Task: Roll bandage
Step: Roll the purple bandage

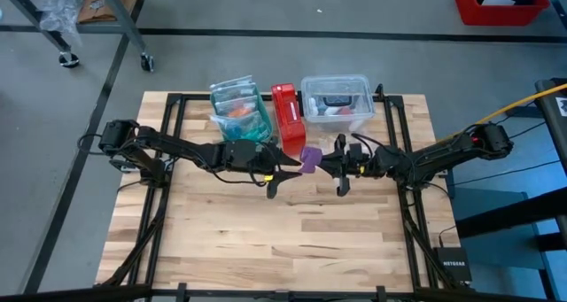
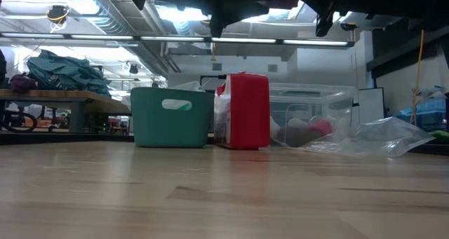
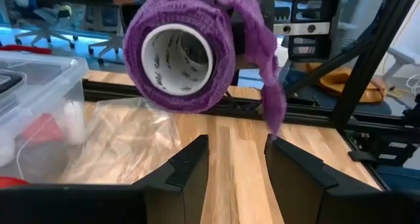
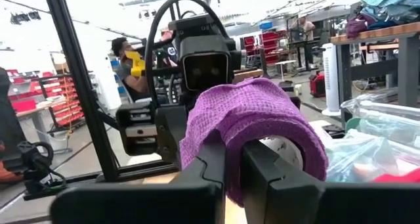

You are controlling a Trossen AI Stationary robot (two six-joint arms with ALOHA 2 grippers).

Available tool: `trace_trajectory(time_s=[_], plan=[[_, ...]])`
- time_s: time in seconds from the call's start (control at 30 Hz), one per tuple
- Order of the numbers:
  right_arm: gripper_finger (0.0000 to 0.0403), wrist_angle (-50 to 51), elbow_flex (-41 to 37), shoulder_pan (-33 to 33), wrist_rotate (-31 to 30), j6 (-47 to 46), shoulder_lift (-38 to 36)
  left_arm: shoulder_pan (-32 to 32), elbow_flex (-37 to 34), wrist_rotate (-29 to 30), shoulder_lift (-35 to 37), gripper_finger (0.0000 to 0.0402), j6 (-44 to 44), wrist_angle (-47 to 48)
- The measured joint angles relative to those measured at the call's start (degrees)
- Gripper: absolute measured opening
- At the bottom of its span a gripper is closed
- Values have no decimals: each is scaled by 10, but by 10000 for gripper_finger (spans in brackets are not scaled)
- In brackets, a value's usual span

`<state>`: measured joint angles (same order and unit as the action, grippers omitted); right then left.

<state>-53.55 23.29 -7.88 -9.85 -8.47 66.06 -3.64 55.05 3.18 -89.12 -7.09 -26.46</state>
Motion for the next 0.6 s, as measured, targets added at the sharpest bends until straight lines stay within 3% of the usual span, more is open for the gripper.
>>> trace_trajectory(time_s=[0.43,0.6], plan=[[23,4,0,0,-2,2,0,-8,0,-15,0,141,-35,-3],[23,15,0,0,-2,2,0,-10,0,-17,0,141,-45,-48]])
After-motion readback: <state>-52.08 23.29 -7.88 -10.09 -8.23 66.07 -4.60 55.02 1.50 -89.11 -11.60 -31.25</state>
